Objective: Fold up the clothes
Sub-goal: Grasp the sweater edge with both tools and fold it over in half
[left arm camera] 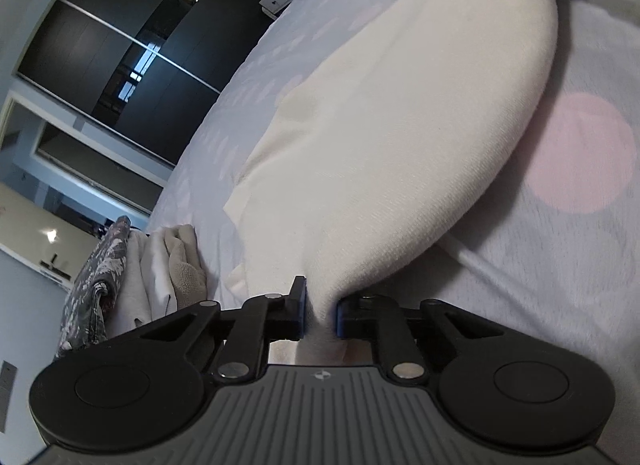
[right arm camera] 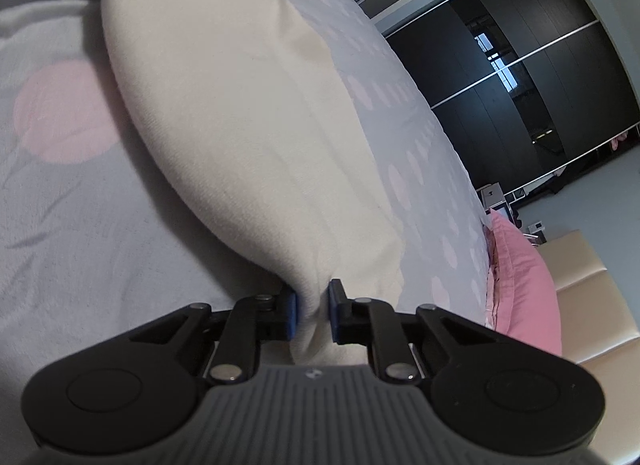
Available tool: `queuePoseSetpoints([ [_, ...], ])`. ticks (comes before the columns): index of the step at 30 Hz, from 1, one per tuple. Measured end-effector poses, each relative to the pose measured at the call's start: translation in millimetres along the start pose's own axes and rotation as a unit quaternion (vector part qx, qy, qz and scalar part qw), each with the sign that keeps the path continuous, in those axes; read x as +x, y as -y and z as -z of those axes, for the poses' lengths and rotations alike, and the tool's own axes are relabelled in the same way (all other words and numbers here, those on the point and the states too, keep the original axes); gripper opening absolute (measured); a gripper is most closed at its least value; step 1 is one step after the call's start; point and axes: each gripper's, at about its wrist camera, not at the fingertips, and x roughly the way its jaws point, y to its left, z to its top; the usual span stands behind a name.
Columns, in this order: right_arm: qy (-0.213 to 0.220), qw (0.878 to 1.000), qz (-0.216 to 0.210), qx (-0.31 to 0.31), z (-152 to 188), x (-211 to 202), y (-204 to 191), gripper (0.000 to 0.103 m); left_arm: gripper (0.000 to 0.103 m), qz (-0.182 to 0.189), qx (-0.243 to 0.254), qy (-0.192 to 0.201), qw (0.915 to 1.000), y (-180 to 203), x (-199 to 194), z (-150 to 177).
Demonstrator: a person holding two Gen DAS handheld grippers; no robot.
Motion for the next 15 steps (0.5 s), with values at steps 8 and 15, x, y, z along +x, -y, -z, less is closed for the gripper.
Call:
queuePoseSetpoints([
  [8, 0.005, 1.0, -0.005, 0.013, -6, -14, 10, 0.012, 0.009, 0.01, -0.013, 0.01, 0.9998, -13, -15, -5],
  [15, -0.005, 0.999, -0.03, 0.007, -5, -42, 16, 0.011, 0.008, 0.032, -0.017, 0.015, 0.9992, -22, -46, -4],
])
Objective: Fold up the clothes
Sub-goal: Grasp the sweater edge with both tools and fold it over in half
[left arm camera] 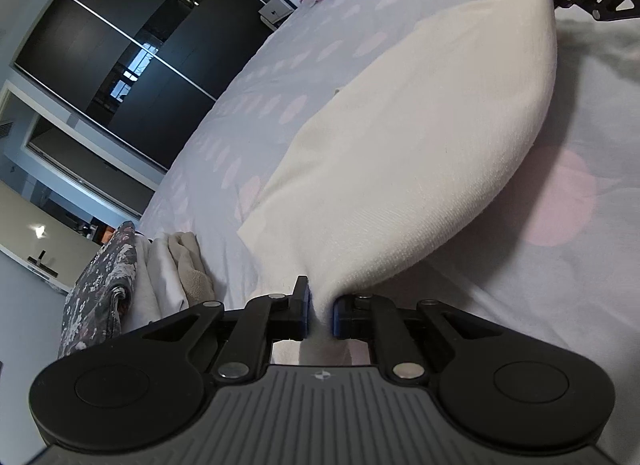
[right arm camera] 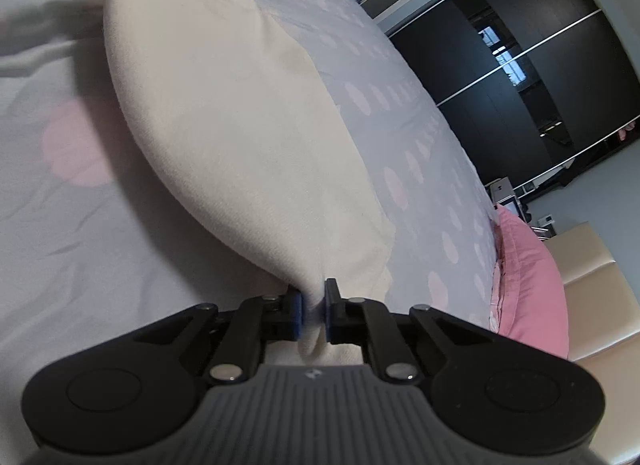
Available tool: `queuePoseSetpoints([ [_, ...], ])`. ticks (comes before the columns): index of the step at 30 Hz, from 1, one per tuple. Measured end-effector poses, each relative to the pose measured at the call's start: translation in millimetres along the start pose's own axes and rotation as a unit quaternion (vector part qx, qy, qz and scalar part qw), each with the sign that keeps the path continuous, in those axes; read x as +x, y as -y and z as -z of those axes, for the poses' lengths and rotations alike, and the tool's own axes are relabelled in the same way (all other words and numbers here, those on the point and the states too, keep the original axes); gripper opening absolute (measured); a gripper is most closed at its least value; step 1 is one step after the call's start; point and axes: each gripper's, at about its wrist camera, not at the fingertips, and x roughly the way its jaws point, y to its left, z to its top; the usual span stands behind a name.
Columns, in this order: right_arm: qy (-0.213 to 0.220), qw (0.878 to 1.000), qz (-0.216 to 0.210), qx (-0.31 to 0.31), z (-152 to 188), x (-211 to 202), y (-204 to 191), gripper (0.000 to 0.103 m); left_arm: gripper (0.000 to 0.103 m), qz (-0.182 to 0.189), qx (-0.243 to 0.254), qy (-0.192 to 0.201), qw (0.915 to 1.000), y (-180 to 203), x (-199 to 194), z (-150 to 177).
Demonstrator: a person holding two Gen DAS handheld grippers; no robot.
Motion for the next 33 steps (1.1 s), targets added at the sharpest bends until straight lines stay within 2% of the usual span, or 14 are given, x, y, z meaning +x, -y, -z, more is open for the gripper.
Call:
queuePoseSetpoints([
  [9, -0.015, 0.998, -0.054, -0.027, 2, -59, -4, 0.011, 0.008, 0.033, -0.005, 0.001, 0.9994, -9, -54, 13],
  [16, -0.022, 0.993, -0.106, -0.041, 23, -103, -18, 0.011, 0.008, 0.07, 0.026, -0.01, 0.9972, 5, -94, 31],
  [25, -0.059, 0.984, -0.16, -0.052, 41, -90, -48, 0.012, 0.008, 0.125, 0.085, -0.065, 0.9864, 39, -73, 48],
  [31, -0.068, 0.981, -0.176, -0.05, 44, -83, -52, 0.014, 0.008, 0.136, 0.096, -0.083, 0.9825, 48, -64, 54],
  [33, -0.07, 0.98, -0.18, -0.051, 44, -83, -52, 0.019, 0.008, 0.137, 0.094, -0.085, 0.9825, 47, -64, 54],
])
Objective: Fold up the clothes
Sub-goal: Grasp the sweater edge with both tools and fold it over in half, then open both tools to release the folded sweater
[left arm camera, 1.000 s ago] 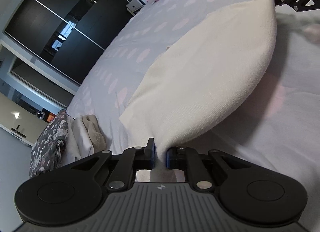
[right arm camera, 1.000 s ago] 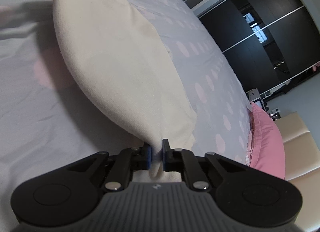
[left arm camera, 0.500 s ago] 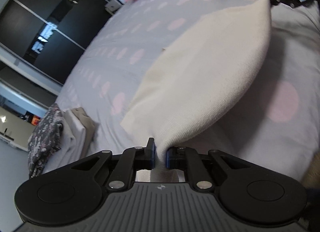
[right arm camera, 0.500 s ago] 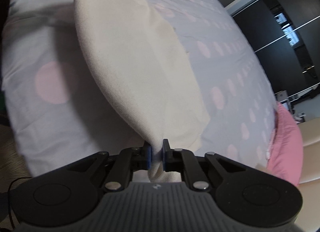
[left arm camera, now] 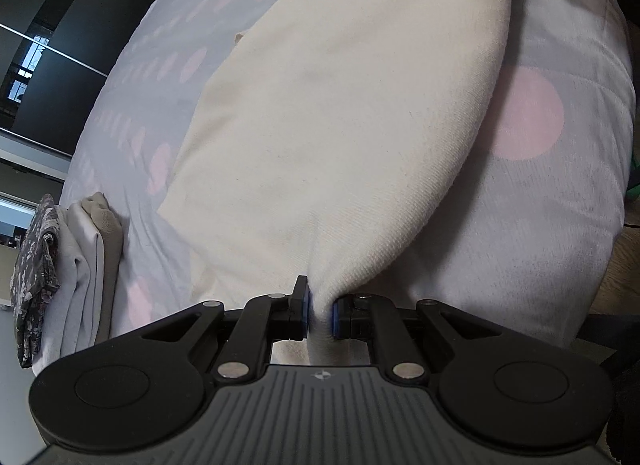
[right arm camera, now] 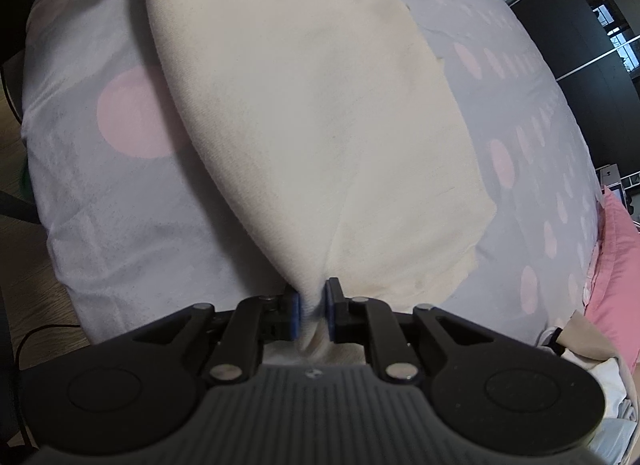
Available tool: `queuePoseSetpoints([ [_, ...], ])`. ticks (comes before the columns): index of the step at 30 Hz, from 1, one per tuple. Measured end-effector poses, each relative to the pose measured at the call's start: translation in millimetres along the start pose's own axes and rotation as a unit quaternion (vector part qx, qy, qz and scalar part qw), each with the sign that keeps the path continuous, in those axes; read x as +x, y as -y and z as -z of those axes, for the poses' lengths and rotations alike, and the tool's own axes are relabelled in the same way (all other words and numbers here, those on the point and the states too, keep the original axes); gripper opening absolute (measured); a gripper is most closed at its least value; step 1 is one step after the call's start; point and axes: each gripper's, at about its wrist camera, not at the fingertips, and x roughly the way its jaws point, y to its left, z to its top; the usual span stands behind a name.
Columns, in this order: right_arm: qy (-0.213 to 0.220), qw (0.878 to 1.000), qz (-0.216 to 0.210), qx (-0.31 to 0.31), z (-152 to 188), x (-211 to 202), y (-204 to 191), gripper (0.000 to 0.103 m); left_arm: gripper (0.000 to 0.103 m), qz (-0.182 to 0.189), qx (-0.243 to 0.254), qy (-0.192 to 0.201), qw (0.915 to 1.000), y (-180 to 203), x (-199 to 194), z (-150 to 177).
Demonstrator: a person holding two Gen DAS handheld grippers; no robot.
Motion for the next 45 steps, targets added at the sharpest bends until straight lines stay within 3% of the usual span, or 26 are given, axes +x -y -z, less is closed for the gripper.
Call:
queuePoseSetpoints([
  [7, -0.002, 1.0, -0.016, 0.007, 3, -3, -1, 0.033, 0.017, 0.016, -0.011, 0.001, 0.9998, -2, -5, 1],
  [18, 0.03, 0.998, -0.029, 0.042, 6, -23, 12, 0.058, 0.026, 0.057, -0.088, 0.043, 0.9936, -25, -26, 4],
  [26, 0.091, 0.987, -0.051, 0.121, 1, -39, 35, 0.059, 0.028, 0.095, -0.151, 0.071, 0.9814, -49, -35, -5],
  [32, 0.104, 0.974, -0.046, 0.194, 4, -40, 55, 0.062, 0.032, 0.114, -0.176, 0.082, 0.9743, -61, -40, -6],
  [37, 0.093, 0.973, -0.049, 0.205, 3, -30, 60, 0.067, 0.041, 0.103, -0.176, 0.075, 0.9762, -68, -45, -5],
  [41, 0.091, 0.973, -0.05, 0.208, -1, -26, 64, 0.069, 0.052, 0.08, -0.179, 0.039, 0.9798, -79, -38, -3],
  [45, 0.088, 0.97, -0.047, 0.221, 0, -25, 69, 0.071, 0.052, 0.097, -0.188, 0.01, 0.9774, -84, -30, 2],
])
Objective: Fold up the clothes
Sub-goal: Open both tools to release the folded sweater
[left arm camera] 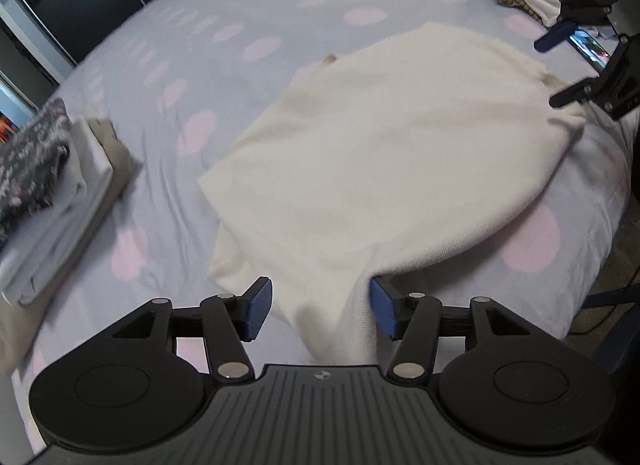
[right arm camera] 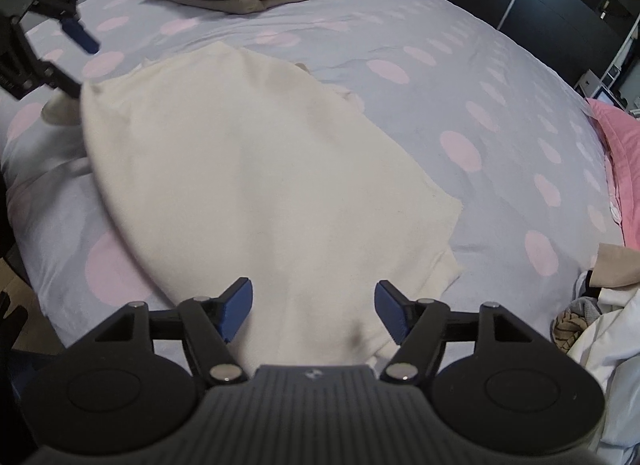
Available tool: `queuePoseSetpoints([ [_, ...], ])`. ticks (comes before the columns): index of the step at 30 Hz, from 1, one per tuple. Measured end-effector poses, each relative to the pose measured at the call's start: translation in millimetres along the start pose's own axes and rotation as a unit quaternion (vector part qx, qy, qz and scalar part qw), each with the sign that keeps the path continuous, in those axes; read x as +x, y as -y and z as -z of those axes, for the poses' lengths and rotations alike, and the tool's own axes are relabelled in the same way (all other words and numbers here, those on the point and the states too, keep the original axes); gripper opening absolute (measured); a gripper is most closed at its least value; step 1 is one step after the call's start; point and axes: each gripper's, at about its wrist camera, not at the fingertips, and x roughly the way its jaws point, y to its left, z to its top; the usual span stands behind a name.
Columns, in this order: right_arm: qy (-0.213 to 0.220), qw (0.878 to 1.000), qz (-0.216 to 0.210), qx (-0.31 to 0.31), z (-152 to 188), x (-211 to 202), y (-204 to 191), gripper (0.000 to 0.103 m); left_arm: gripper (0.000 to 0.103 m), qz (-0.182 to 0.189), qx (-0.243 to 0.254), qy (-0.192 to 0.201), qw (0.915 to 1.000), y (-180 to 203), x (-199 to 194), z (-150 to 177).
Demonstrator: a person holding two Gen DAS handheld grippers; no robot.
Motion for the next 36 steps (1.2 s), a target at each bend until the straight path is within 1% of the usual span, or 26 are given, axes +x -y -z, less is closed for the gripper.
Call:
queuePoseSetpoints([
  [3, -0.005, 1.0, 0.004, 0.015, 0, 3, 7, 0.072, 0.053, 0.001, 0.012, -0.017, 0.9998, 0, -4, 4],
  [6, -0.01, 0.999, 0.007, 0.03, -1, 7, 14, 0.072, 0.051, -0.012, 0.012, -0.035, 0.9992, -5, -9, 10],
  [9, -0.008, 0.999, 0.01, 0.044, -4, 9, 20, 0.073, 0.051, -0.035, -0.005, -0.034, 0.9988, -16, -18, 13],
  [10, -0.006, 0.999, 0.01, 0.051, -6, 9, 22, 0.073, 0.051, -0.039, -0.014, -0.03, 0.9987, -20, -21, 13],
  [12, -0.004, 0.998, 0.01, 0.067, -9, 10, 27, 0.074, 0.051, -0.035, -0.043, -0.012, 0.9984, -29, -25, 10],
  [14, -0.001, 0.996, 0.01, 0.087, -12, 11, 34, 0.074, 0.051, -0.043, -0.06, 0.001, 0.9972, -34, -24, 3],
  [17, 0.003, 0.993, 0.007, 0.115, -17, 11, 44, 0.074, 0.051, -0.058, -0.07, 0.008, 0.9958, -37, -16, -11],
  [21, -0.002, 0.99, 0.006, 0.143, -23, 15, 60, 0.077, 0.051, -0.06, -0.089, 0.026, 0.9939, -40, -2, -30],
  [24, 0.01, 0.985, 0.009, 0.173, -29, 21, 77, 0.077, 0.051, -0.06, -0.127, 0.042, 0.9892, -45, 14, -37],
  [27, 0.013, 0.976, 0.035, 0.215, -24, 30, 103, 0.077, 0.051, -0.051, -0.187, 0.057, 0.9794, -54, 29, -37],
  [29, 0.011, 0.965, 0.035, 0.258, -14, 35, 122, 0.077, 0.051, -0.04, -0.224, 0.058, 0.972, -61, 37, -32],
  [30, 0.011, 0.958, 0.029, 0.283, -8, 37, 131, 0.077, 0.051, -0.036, -0.239, 0.055, 0.9689, -64, 41, -30],
  [33, 0.016, 0.933, 0.002, 0.358, 9, 44, 151, 0.078, 0.051, -0.039, -0.257, 0.04, 0.9647, -71, 51, -24],
  [36, 0.011, 0.915, -0.023, 0.403, 18, 57, 154, 0.078, 0.051, -0.035, -0.276, 0.034, 0.9599, -75, 58, -23],
])
